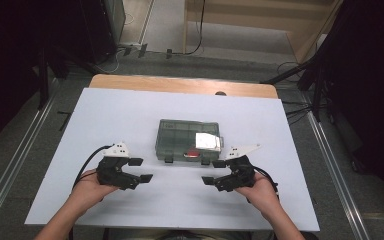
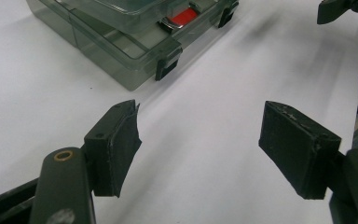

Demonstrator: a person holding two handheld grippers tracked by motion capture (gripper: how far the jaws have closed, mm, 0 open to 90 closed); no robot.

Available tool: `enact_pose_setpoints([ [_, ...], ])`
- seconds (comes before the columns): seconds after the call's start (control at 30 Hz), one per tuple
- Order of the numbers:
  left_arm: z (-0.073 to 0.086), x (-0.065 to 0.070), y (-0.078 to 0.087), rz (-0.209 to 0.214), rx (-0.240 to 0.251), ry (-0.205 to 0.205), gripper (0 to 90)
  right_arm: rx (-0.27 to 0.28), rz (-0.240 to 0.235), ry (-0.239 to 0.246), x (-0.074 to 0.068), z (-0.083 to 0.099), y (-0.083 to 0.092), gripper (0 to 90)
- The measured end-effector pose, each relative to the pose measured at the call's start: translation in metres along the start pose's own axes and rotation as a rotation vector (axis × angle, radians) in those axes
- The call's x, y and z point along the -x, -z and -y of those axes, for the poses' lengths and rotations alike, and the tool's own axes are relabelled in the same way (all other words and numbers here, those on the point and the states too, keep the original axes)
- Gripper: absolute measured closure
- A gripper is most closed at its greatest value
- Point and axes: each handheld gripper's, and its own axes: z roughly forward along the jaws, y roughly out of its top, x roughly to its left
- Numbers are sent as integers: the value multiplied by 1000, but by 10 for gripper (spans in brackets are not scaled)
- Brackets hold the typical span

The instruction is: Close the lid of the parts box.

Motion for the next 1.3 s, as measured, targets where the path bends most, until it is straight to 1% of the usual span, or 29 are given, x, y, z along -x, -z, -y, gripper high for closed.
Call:
enact_pose_setpoints([
  [0.17,4,-3,3,-7,0,4,281,-2,2,6,1,3,2,258],
  [0.3,8,-4,6,-14,-9,3,281,-3,6,-4,2,6,6,258],
  [0.57,15,-7,12,-25,-9,19,281,1,24,-11,4,14,14,258],
  [0.63,16,-8,12,-28,-11,21,280,2,25,-19,4,16,16,258],
  [0.77,18,-9,14,-32,-11,22,281,-1,30,-21,6,19,19,258],
  [0.93,24,-10,18,-41,-13,32,281,1,41,-31,10,25,24,258],
  [1.1,29,-14,25,-57,-9,50,281,8,55,-52,14,31,32,258],
  [1.3,34,-17,30,-76,-8,58,281,9,66,-64,16,36,36,258],
])
